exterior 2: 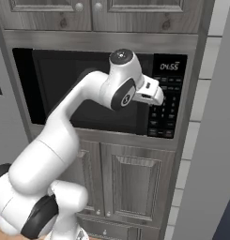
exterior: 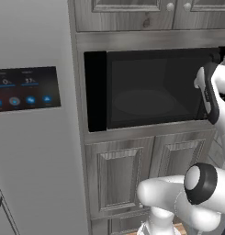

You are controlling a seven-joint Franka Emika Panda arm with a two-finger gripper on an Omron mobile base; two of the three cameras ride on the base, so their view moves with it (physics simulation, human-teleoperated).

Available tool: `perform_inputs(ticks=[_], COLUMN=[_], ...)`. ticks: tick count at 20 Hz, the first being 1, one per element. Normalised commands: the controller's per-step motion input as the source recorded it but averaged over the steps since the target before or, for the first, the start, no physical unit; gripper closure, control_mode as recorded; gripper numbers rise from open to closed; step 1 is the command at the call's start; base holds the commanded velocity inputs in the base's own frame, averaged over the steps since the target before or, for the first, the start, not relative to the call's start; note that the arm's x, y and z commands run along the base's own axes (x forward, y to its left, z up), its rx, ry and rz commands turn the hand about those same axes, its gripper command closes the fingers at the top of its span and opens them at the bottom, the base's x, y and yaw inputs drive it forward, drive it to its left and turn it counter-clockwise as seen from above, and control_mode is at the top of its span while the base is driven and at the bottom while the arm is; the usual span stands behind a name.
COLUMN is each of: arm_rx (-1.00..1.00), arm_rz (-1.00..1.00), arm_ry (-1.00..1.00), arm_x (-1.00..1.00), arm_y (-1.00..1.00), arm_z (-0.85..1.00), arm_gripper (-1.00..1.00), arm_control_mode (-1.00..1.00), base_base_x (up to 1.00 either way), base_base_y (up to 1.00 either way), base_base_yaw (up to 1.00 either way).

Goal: Place the sponge inside the microwave to prepare for sanitizing.

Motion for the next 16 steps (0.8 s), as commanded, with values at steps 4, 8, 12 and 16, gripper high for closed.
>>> perform_inputs(ticks=[4, 8, 12, 16], arm_rx=[0.00, 0.00, 0.00, 0.00], arm_rz=[0.00, 0.02, 0.06, 0.06], arm_ry=[-0.03, -0.04, -0.08, -0.07], arm_x=[0.11, 0.02, 0.13, 0.16], arm_y=[-0.01, -0.13, -0.02, 0.00], arm_z=[-0.01, -0.07, -0.14, -0.16], arm_gripper=[-1.00, -1.00, -1.00, -1.00], arm_control_mode=[-1.00, -1.00, -1.00, -1.00], base_base_x=[0.00, 0.00, 0.00, 0.00], base_base_y=[0.00, 0.00, 0.00, 0.00], base_base_yaw=[0.00, 0.00, 0.00, 0.00])
